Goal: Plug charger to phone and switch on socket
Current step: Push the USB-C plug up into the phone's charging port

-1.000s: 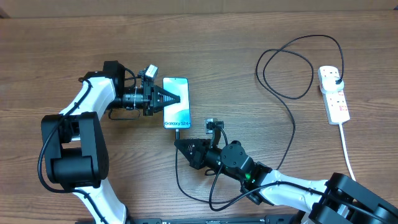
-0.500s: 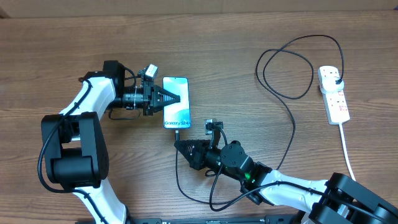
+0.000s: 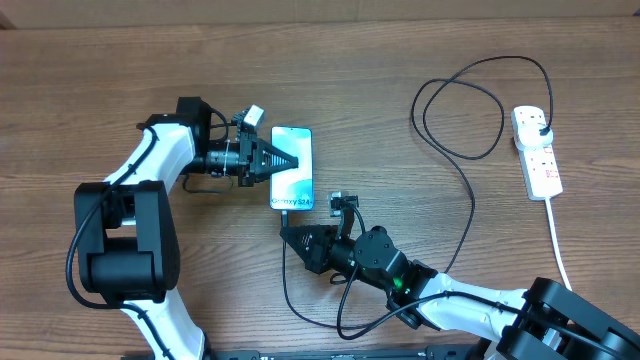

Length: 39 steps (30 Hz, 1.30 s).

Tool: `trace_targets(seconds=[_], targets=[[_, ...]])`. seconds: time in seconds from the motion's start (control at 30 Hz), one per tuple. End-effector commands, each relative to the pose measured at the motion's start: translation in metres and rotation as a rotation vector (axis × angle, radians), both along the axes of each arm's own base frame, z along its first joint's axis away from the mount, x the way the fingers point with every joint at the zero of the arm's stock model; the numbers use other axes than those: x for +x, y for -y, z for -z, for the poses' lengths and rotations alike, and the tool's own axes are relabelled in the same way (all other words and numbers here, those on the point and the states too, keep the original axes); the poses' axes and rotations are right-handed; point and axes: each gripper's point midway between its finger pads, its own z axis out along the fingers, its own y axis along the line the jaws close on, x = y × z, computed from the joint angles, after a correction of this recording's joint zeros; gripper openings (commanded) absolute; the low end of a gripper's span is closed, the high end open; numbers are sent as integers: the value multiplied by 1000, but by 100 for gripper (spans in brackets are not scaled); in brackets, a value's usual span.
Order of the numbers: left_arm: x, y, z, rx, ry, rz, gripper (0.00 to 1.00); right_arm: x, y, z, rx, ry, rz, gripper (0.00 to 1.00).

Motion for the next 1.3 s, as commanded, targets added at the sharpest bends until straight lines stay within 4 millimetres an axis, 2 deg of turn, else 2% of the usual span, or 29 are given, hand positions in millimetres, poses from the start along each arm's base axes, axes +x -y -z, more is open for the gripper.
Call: trace_targets(seconds=[0.0, 0.27, 0.67, 1.27], targets=[[-1, 2, -10, -34, 29, 2, 4, 5, -3, -11, 26, 13, 12, 4], [4, -2, -9, -31, 54, -7, 4, -4, -7, -11, 29, 1, -42, 4], [6, -7, -6, -10, 54, -19, 4, 12, 2, -7, 6, 13, 61, 4], [5, -8, -5, -8, 15, -29, 4, 15, 5, -6, 1, 15, 83, 4]])
